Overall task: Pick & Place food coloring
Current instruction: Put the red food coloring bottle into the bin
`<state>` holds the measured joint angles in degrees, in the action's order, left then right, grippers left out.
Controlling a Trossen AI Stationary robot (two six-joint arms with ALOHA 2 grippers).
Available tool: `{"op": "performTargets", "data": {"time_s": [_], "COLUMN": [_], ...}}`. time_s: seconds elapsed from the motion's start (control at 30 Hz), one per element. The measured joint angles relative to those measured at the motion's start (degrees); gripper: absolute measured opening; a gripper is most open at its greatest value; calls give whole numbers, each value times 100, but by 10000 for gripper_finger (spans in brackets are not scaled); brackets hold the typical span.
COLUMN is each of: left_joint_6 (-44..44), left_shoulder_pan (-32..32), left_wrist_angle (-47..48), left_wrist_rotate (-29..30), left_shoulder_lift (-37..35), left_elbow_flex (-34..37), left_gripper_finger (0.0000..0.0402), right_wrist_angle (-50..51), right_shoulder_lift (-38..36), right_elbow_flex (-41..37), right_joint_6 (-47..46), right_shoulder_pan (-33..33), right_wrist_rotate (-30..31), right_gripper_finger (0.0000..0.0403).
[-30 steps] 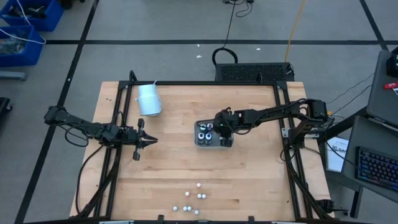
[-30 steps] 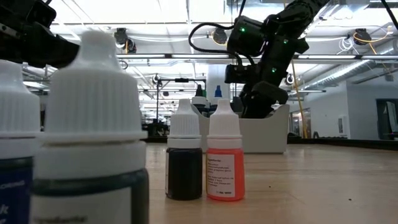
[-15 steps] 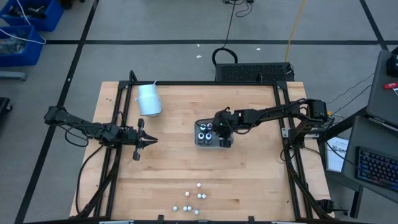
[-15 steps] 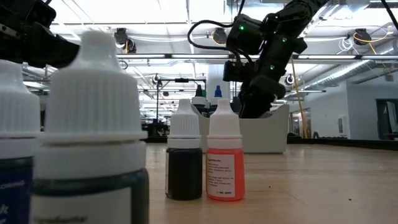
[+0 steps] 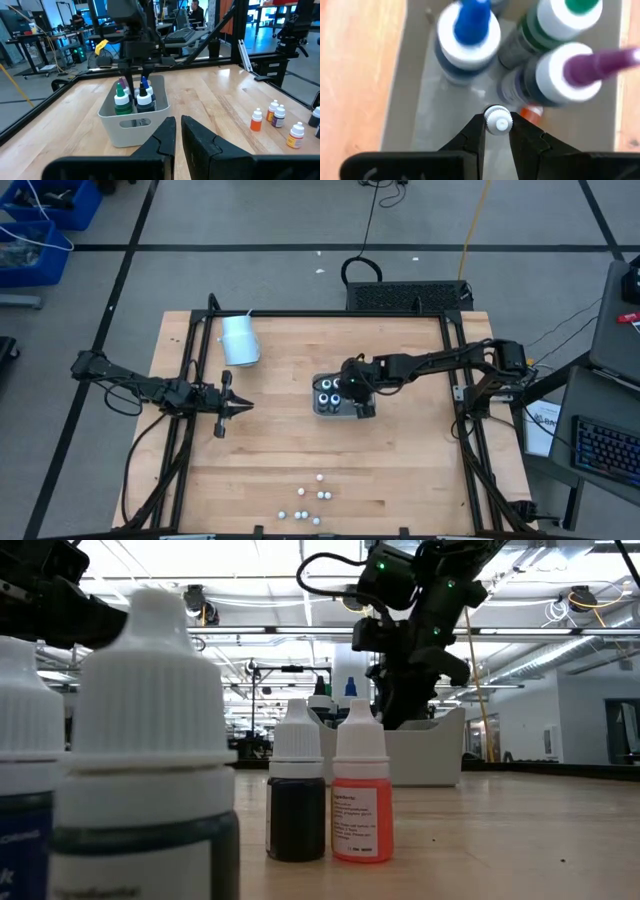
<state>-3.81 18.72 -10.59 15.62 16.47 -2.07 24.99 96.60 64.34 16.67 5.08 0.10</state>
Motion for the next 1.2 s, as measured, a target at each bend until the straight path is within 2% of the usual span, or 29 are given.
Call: {"op": "performTargets", "data": {"time_s": [0.23, 0.33, 0.47, 0.63, 0.93, 1.2], "left_joint_6": [0, -2, -2, -3, 98, 105], "left_shoulder_pan": [0, 0, 0, 0, 0, 0], "left_wrist_angle": [0, -5, -9, 3, 11, 9], "left_wrist_rotate": [2, 2, 31, 55, 50, 50], "left_shoulder_lift": [0, 0, 0, 0, 2, 2], "left_elbow_flex": [0, 2, 2, 2, 2, 2], "left_gripper_finger": [35, 35, 35, 35, 35, 35], "right_wrist_angle": [23, 171, 134, 373, 835, 1032], "right_shoulder_lift": [364, 694, 1023, 1105, 1066, 1064], "right_elbow_flex": [1, 146, 427, 652, 670, 668], "right_joint_6": [315, 326, 371, 358, -198, -334], "right_shoulder_pan": [-33, -24, -28, -22, -4, -2], "right_wrist_rotate": [131, -10, 140, 134, 185, 181], "right_gripper_finger": [59, 59, 59, 59, 59, 59]}}
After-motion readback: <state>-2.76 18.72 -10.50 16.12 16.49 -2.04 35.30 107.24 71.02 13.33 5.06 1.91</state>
